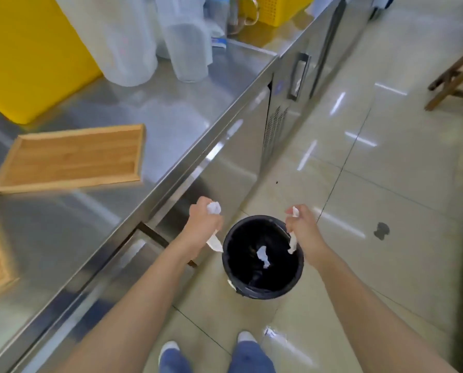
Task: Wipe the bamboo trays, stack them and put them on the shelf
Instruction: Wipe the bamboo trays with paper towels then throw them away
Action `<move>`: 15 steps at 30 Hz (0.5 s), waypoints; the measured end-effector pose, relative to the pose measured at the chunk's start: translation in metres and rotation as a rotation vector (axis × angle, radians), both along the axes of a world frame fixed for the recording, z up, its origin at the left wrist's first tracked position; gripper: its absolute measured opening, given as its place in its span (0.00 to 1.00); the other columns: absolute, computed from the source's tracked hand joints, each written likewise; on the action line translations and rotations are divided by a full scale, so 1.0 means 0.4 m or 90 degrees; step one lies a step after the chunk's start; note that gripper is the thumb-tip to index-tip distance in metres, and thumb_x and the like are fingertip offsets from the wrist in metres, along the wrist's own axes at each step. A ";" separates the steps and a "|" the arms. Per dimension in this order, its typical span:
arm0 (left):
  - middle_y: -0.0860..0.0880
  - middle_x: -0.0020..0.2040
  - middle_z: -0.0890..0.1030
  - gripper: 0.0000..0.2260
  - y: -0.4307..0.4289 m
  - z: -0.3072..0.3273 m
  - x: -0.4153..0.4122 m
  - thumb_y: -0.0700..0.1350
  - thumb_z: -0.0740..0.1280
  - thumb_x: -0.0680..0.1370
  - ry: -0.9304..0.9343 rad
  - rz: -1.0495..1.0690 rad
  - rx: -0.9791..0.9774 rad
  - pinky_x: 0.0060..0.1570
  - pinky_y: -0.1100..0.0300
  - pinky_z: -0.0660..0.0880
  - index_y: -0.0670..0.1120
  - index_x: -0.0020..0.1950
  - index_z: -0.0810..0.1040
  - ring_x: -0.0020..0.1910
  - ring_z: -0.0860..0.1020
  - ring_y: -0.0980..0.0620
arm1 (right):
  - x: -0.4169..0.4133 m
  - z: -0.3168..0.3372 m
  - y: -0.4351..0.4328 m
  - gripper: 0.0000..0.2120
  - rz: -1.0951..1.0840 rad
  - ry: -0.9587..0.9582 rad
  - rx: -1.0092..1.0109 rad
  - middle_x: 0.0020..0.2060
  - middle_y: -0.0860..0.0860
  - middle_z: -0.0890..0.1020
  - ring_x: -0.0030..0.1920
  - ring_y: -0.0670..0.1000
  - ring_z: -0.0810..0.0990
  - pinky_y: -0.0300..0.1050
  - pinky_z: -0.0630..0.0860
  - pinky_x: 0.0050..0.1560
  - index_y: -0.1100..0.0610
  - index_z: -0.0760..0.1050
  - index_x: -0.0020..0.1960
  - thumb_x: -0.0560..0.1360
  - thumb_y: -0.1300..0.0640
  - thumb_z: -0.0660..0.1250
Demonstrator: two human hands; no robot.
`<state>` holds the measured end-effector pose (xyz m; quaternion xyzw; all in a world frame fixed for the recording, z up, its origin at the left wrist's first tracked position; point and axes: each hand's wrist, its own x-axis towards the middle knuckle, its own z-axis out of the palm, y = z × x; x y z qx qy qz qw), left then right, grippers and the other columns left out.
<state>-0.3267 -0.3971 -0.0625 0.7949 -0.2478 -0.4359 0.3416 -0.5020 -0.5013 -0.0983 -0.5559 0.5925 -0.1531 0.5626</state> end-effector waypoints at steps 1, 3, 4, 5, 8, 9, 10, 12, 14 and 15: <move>0.36 0.60 0.69 0.14 -0.018 -0.019 -0.015 0.35 0.60 0.67 0.014 -0.007 0.036 0.39 0.58 0.71 0.41 0.52 0.69 0.45 0.73 0.45 | -0.017 -0.020 -0.011 0.11 0.001 -0.001 0.029 0.46 0.55 0.69 0.31 0.54 0.69 0.43 0.65 0.32 0.58 0.67 0.47 0.68 0.70 0.54; 0.28 0.63 0.65 0.14 -0.047 -0.058 -0.038 0.35 0.57 0.66 0.005 -0.018 0.096 0.48 0.55 0.73 0.35 0.50 0.70 0.47 0.75 0.39 | -0.044 -0.062 -0.026 0.11 0.020 0.023 0.036 0.45 0.57 0.70 0.30 0.55 0.69 0.43 0.65 0.30 0.58 0.66 0.46 0.70 0.70 0.53; 0.29 0.63 0.65 0.13 -0.057 -0.077 -0.047 0.36 0.55 0.68 -0.005 -0.017 0.113 0.49 0.54 0.73 0.34 0.51 0.70 0.48 0.75 0.39 | -0.054 -0.084 -0.033 0.08 0.027 0.037 0.017 0.44 0.58 0.71 0.30 0.55 0.68 0.42 0.65 0.28 0.59 0.65 0.45 0.71 0.70 0.53; 0.32 0.61 0.67 0.12 -0.068 -0.102 -0.055 0.35 0.54 0.70 -0.011 -0.017 0.116 0.45 0.57 0.73 0.35 0.51 0.70 0.46 0.74 0.42 | -0.064 -0.109 -0.041 0.07 0.033 0.056 -0.012 0.41 0.58 0.72 0.32 0.55 0.68 0.43 0.65 0.28 0.59 0.65 0.43 0.72 0.69 0.54; 0.40 0.51 0.72 0.08 -0.099 -0.190 -0.081 0.33 0.60 0.71 -0.046 -0.077 0.085 0.35 0.61 0.67 0.38 0.48 0.72 0.39 0.72 0.45 | -0.087 -0.186 -0.064 0.08 0.078 0.134 -0.086 0.37 0.54 0.72 0.36 0.53 0.70 0.46 0.69 0.34 0.58 0.64 0.38 0.74 0.66 0.59; 0.42 0.52 0.73 0.08 -0.109 -0.220 -0.092 0.35 0.63 0.72 -0.070 -0.103 0.082 0.37 0.60 0.68 0.40 0.51 0.73 0.42 0.73 0.45 | -0.094 -0.214 -0.070 0.11 0.089 0.145 -0.104 0.34 0.50 0.71 0.35 0.52 0.70 0.44 0.67 0.32 0.55 0.63 0.36 0.74 0.64 0.60; 0.45 0.53 0.74 0.10 -0.118 -0.252 -0.103 0.38 0.66 0.72 -0.104 -0.117 0.092 0.40 0.59 0.68 0.44 0.52 0.72 0.45 0.73 0.47 | -0.099 -0.243 -0.075 0.12 0.095 0.156 -0.117 0.32 0.47 0.70 0.34 0.51 0.69 0.41 0.64 0.30 0.53 0.62 0.35 0.74 0.62 0.61; 0.50 0.51 0.75 0.09 -0.140 -0.320 -0.128 0.43 0.67 0.73 -0.174 -0.111 0.100 0.41 0.58 0.68 0.50 0.49 0.70 0.44 0.72 0.50 | -0.108 -0.313 -0.088 0.09 0.090 0.183 -0.145 0.32 0.47 0.72 0.35 0.52 0.70 0.41 0.62 0.29 0.52 0.63 0.38 0.74 0.61 0.61; 0.53 0.49 0.75 0.07 -0.158 -0.399 -0.155 0.46 0.66 0.74 -0.231 -0.093 0.091 0.40 0.57 0.69 0.53 0.47 0.68 0.42 0.73 0.51 | -0.114 -0.394 -0.105 0.07 0.057 0.201 -0.172 0.36 0.50 0.76 0.37 0.56 0.74 0.45 0.66 0.30 0.53 0.66 0.49 0.74 0.60 0.61; 0.55 0.49 0.74 0.06 -0.168 -0.444 -0.166 0.47 0.64 0.74 -0.263 -0.086 0.087 0.39 0.57 0.69 0.53 0.47 0.68 0.41 0.74 0.50 | -0.116 -0.438 -0.113 0.10 0.027 0.191 -0.178 0.37 0.50 0.76 0.38 0.56 0.75 0.46 0.68 0.32 0.52 0.64 0.53 0.74 0.60 0.61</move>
